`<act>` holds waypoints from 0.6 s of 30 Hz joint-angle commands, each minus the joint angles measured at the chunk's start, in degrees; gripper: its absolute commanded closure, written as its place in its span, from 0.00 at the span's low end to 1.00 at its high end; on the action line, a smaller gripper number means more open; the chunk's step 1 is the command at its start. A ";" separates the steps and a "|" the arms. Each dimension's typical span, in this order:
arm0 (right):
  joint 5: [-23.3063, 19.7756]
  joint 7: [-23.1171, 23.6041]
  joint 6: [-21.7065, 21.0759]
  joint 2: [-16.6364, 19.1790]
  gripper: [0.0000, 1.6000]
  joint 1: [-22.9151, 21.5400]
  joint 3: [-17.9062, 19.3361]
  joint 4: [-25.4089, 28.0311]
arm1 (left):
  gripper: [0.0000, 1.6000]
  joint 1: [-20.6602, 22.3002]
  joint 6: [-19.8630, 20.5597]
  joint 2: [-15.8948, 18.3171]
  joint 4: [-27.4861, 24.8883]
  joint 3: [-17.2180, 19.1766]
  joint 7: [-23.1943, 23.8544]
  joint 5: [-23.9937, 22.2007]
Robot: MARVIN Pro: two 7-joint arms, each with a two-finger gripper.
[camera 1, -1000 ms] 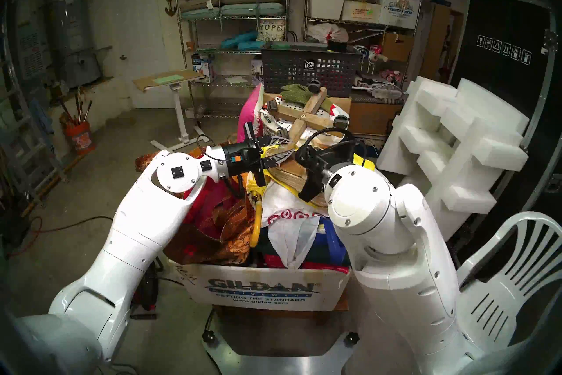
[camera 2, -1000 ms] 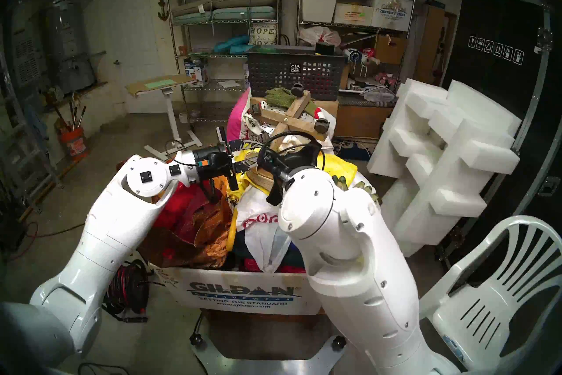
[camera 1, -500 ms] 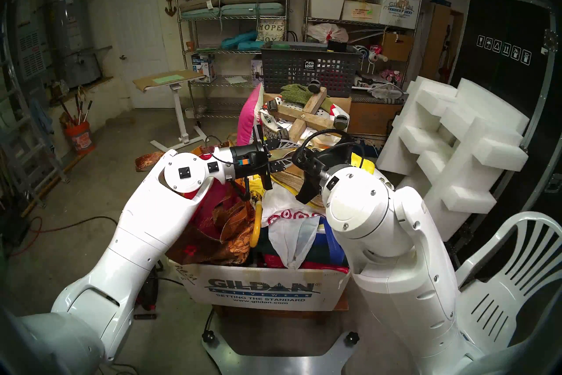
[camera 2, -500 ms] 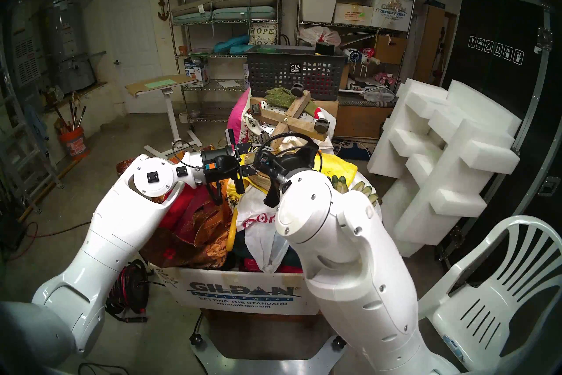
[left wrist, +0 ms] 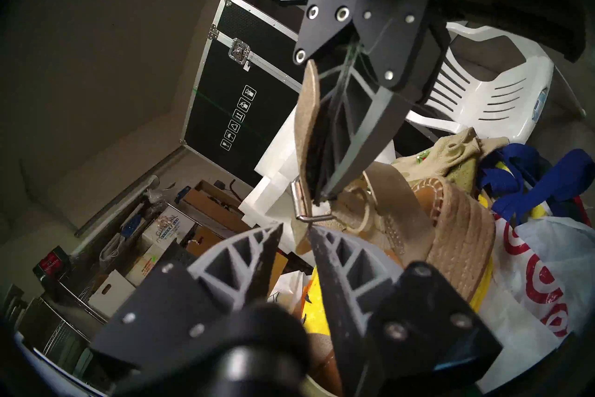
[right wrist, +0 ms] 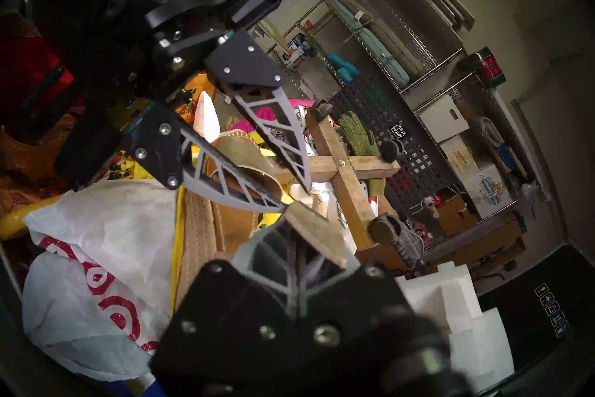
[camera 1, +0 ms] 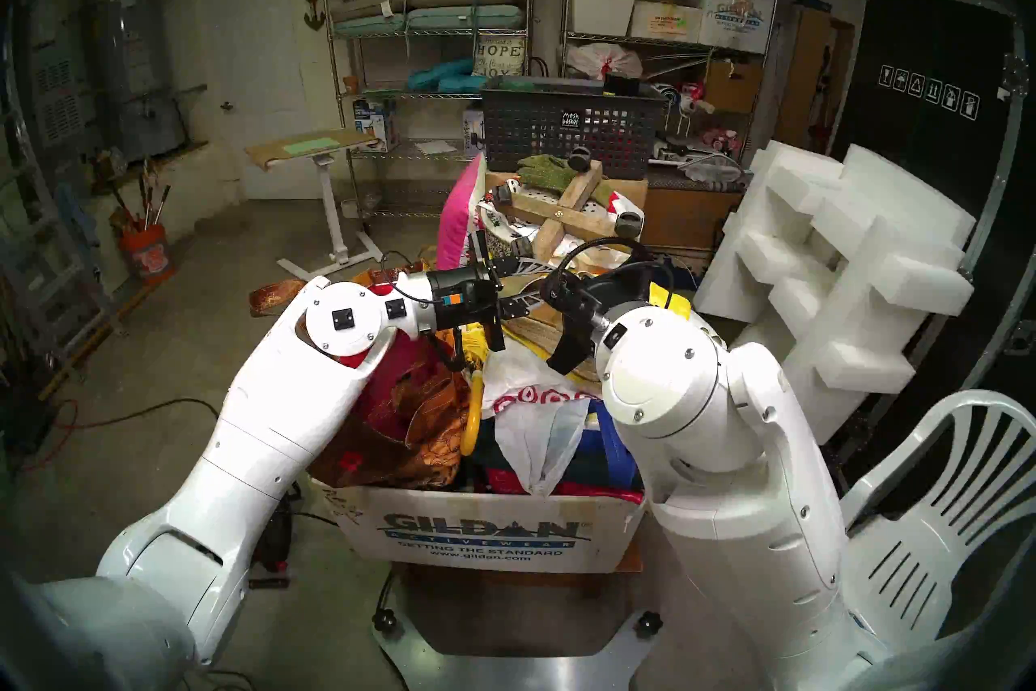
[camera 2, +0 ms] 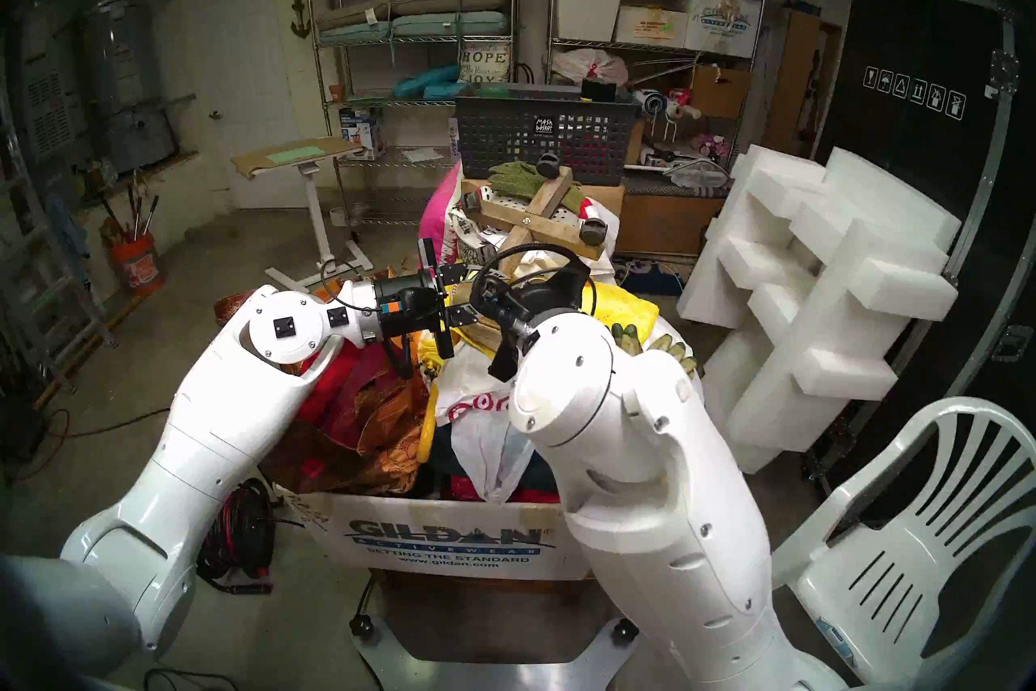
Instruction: Unbuckle a shoe
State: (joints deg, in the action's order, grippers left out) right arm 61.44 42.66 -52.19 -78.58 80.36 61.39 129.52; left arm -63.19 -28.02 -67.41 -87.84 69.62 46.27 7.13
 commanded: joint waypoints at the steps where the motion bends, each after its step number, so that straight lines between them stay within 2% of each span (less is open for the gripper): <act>1: -0.19 -0.17 0.22 -0.77 1.00 -1.06 0.07 0.79 | 0.50 1.02 0.06 -0.81 -0.32 -0.17 -0.12 -0.18; 18: -0.47 -0.13 0.53 -1.15 1.00 -1.13 0.06 0.35 | 0.44 0.83 -0.17 -0.60 0.00 0.08 -0.23 -0.26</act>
State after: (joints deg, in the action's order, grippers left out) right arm 61.29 42.64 -52.02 -79.01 80.04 61.66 128.93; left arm -63.06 -28.10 -67.78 -87.21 69.33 46.25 7.14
